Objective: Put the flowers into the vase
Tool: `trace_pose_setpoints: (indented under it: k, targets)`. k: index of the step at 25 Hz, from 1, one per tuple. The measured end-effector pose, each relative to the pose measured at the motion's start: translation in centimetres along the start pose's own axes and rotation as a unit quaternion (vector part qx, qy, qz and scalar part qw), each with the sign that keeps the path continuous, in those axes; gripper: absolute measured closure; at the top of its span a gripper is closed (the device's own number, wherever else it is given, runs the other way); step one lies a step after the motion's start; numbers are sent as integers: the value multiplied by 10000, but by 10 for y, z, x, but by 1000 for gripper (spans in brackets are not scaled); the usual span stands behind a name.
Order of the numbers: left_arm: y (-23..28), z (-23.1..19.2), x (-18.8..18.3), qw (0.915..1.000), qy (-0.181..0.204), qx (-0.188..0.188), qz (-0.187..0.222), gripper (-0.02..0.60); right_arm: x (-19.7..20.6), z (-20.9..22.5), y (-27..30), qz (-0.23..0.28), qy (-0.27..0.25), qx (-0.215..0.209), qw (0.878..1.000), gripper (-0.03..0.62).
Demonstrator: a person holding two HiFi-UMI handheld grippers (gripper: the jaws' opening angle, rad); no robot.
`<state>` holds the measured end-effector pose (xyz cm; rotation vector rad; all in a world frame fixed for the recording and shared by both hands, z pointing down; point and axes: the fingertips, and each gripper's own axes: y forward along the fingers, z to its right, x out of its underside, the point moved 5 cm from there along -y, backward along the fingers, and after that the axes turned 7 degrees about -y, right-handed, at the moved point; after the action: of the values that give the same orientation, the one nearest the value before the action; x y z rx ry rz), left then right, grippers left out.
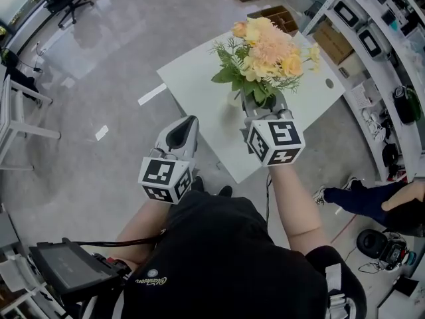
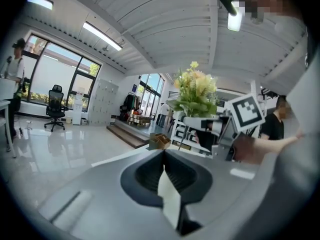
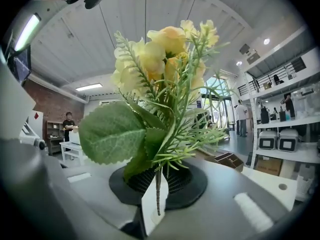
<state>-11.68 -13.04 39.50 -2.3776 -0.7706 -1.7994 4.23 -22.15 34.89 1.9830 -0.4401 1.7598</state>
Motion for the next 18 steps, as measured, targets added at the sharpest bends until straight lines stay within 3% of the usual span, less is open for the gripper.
trace_pose_setpoints:
  k: [9,18]
  targets:
    - [-3,-3,5,10000,21,-41,-65,574,79,-8,18,-573,-119,95,9982,553]
    - [-3,-7,8,9999,-3,-91,-109,574,119,-12,26,-1223,-128,2,9924,551]
